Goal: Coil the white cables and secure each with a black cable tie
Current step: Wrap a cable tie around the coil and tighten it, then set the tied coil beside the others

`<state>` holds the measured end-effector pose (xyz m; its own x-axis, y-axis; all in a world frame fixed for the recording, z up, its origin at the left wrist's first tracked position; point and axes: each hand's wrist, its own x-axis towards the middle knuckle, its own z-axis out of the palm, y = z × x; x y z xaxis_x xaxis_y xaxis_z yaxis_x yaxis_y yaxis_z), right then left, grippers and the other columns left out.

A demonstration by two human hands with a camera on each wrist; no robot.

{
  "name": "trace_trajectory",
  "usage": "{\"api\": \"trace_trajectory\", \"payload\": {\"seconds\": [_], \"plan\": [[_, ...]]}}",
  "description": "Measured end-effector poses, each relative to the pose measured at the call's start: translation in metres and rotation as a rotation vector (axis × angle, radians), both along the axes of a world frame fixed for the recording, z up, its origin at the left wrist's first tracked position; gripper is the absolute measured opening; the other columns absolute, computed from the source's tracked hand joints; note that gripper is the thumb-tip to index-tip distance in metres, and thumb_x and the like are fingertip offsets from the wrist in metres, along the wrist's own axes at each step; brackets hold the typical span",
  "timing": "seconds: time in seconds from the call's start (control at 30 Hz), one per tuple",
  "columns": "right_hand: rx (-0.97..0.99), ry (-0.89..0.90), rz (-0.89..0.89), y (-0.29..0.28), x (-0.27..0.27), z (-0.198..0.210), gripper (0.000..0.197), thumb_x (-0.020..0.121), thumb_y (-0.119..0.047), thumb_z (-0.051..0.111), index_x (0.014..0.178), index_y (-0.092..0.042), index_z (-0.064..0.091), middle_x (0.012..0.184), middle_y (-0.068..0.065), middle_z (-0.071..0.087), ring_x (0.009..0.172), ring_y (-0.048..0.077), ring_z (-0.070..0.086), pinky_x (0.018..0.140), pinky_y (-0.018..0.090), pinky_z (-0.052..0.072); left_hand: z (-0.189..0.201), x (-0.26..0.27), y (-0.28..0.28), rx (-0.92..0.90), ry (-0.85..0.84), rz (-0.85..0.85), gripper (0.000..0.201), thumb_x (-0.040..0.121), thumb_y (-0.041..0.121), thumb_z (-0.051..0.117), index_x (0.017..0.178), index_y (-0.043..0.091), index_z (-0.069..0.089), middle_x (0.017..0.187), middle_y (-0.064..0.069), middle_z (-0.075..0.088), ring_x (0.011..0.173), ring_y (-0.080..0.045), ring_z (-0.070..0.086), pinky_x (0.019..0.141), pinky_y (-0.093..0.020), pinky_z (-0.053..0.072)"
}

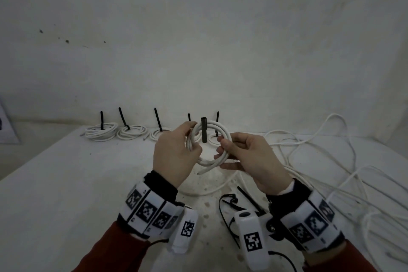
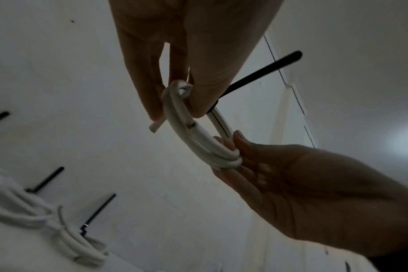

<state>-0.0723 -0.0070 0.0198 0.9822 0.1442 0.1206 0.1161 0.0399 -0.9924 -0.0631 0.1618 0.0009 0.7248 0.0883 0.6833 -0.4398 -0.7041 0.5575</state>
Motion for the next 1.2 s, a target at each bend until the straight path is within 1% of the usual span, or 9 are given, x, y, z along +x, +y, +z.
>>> {"api": "trace_trajectory", "payload": {"seconds": [0.1,0.3,0.4,0.57,0.73,0.93,1.0,1.07,1.2], "plan": [[-0.015,-0.044,-0.074,0.002,0.005,-0.008,0.013,0.091,-0.01,0.063,0.101,-0.002,0.065,0.085,0.016,0.07,0.071,0.023,0.07,0.068,0.036,0.06,-0.006,0.005,0.003,-0.056,0.135,-0.011,0.027,0.073,0.013,0.073,0.097,0.022,0.065,0.087,0.008,0.07,0.078,-0.006,0.067,0.07,-0.027,0.055],[0.038,-0.033,-0.087,0.005,0.007,-0.012,0.044,0.07,0.011,0.076,0.107,-0.006,0.059,0.091,0.011,0.071,0.075,0.016,0.07,0.063,0.021,0.053,0.0,0.012,0.02,-0.564,0.377,-0.207,0.023,0.072,0.006,0.079,0.093,0.008,0.068,0.087,-0.008,0.071,0.075,-0.019,0.07,0.064,-0.031,0.059],[0.115,0.014,-0.069,0.022,0.013,-0.011,0.045,0.072,0.013,0.074,0.109,-0.005,0.055,0.087,0.012,0.069,0.07,0.017,0.068,0.065,0.029,0.059,0.001,0.018,0.034,-0.637,0.374,-0.196,0.026,0.073,0.004,0.078,0.097,0.007,0.066,0.084,-0.008,0.07,0.071,-0.019,0.068,0.061,-0.027,0.057],[0.134,0.132,-0.017,0.074,0.047,-0.019,0.047,0.074,0.014,0.072,0.106,-0.007,0.044,0.085,0.013,0.062,0.067,0.022,0.064,0.063,0.035,0.06,-0.012,0.036,0.074,-0.673,0.424,-0.058,0.019,0.075,0.0,0.075,0.083,0.01,0.061,0.081,-0.011,0.063,0.066,-0.02,0.063,0.055,-0.022,0.057],[0.002,0.2,0.038,0.159,0.096,-0.045,0.042,0.074,0.014,0.07,0.083,-0.016,0.042,0.078,0.01,0.056,0.064,0.019,0.059,0.061,0.033,0.057,-0.034,0.063,0.145,-0.643,0.527,0.164,0.025,0.074,0.002,0.076,0.094,0.005,0.06,0.088,-0.015,0.065,0.066,-0.021,0.064,0.063,-0.027,0.059],[-0.268,0.214,0.111,0.264,0.145,-0.077,0.029,0.07,0.0,0.074,0.065,-0.014,0.049,0.078,0.013,0.061,0.095,0.037,0.067,0.082,0.051,0.056,-0.058,0.095,0.244,-0.572,0.68,0.454,0.018,0.069,0.011,0.081,0.079,0.007,0.066,0.075,-0.01,0.07,0.07,-0.024,0.069,0.082,-0.04,0.057],[-0.397,0.181,0.241,0.294,0.16,-0.091,0.011,0.075,-0.005,0.07,0.081,-0.006,0.062,0.091,0.013,0.065,0.1,0.033,0.067,0.085,0.046,0.057,-0.065,0.103,0.273,-0.493,0.739,0.517,0.018,0.067,0.016,0.082,0.077,0.007,0.07,0.072,-0.009,0.071,0.074,-0.025,0.069,0.082,-0.038,0.056],[-0.534,0.079,0.32,0.319,0.169,-0.099,0.029,0.078,-0.012,0.066,0.105,-0.003,0.066,0.104,0.012,0.068,0.099,0.028,0.067,0.083,0.038,0.057,-0.069,0.11,0.295,-0.465,0.779,0.549,0.017,0.069,0.014,0.081,0.078,0.002,0.07,0.074,-0.014,0.071,0.074,-0.028,0.068,0.081,-0.039,0.056],[-0.914,-0.017,0.441,0.356,0.187,-0.116,0.022,0.094,-0.027,0.05,0.104,-0.015,0.065,0.089,0.007,0.065,0.079,0.026,0.06,0.072,0.029,0.047,-0.074,0.12,0.319,-0.287,0.867,0.645,0.023,0.073,0.021,0.079,0.076,0.0,0.072,0.083,-0.018,0.071,0.081,-0.03,0.067,0.08,-0.038,0.054]]}}
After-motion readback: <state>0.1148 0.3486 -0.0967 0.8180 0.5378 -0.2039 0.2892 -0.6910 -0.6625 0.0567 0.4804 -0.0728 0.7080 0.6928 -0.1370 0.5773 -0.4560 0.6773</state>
